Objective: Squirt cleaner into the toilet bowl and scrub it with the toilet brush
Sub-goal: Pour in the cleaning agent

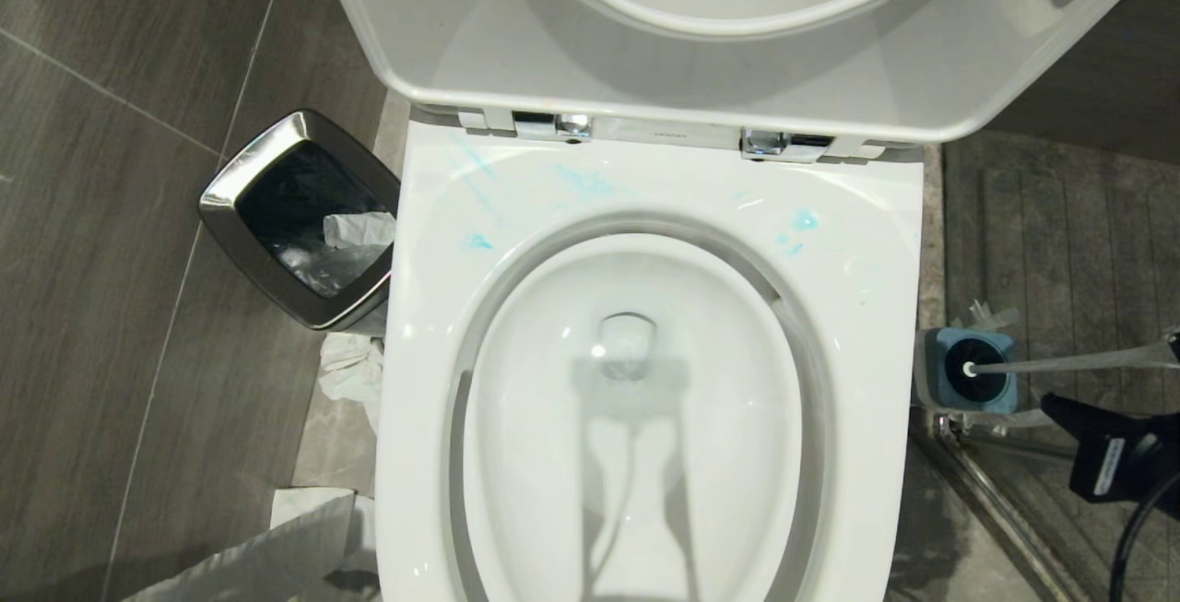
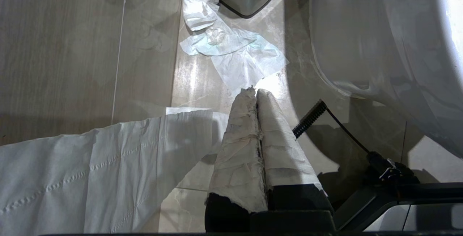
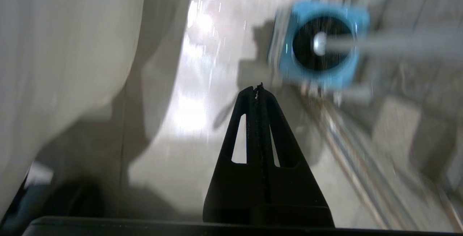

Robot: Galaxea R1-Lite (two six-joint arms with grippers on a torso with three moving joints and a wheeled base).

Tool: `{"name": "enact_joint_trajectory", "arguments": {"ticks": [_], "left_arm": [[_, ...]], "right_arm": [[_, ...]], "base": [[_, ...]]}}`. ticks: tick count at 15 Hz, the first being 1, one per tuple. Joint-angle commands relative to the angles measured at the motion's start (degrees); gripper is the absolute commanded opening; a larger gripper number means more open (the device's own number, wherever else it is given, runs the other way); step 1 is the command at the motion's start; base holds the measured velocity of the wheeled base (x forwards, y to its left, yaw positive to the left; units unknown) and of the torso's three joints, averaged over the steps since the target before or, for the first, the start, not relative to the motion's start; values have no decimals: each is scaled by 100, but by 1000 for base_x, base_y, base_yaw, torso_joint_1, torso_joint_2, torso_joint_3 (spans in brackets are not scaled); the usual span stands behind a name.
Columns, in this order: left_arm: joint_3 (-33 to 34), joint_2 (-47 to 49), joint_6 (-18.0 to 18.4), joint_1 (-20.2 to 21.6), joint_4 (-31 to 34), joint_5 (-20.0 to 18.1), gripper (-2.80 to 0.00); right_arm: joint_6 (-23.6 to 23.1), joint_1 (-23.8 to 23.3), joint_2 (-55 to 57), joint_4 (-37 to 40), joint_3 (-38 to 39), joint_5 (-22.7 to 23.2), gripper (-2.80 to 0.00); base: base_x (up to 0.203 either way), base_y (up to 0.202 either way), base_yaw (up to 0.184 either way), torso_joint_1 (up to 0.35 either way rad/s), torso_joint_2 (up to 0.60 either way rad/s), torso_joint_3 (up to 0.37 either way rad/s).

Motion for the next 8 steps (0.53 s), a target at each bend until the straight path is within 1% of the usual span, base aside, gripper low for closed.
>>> {"name": "enact_joint_trajectory", "arguments": {"ticks": [1,2,3,5,6,8], "left_arm": [[9,7,0,-2,-2,2,-280],[9,7,0,2,4,2,-280],[9,7,0,-4,-2,2,-280],[9,7,0,4,-1,2,-280],[9,7,0,0,1,2,-280],[9,7,0,4,-2,2,-280]], "right_arm": [[6,-2,1257,-1481,46,-18,-280],[9,-8,1484,-1934,98,-34,-280],[20,-18,1572,-2194,214,-30,-280],[-12,-21,1580,-2229,397,8,-280],[-133,-16,1613,-2329,538,10,-280],[-239,111,1701,-3132,913,22,-280]], "base": [[0,0,0,0,0,0],[0,0,0,0,0,0],[0,0,0,0,0,0],[0,0,0,0,0,0],[0,0,0,0,0,0],[0,0,0,0,0,0]]}}
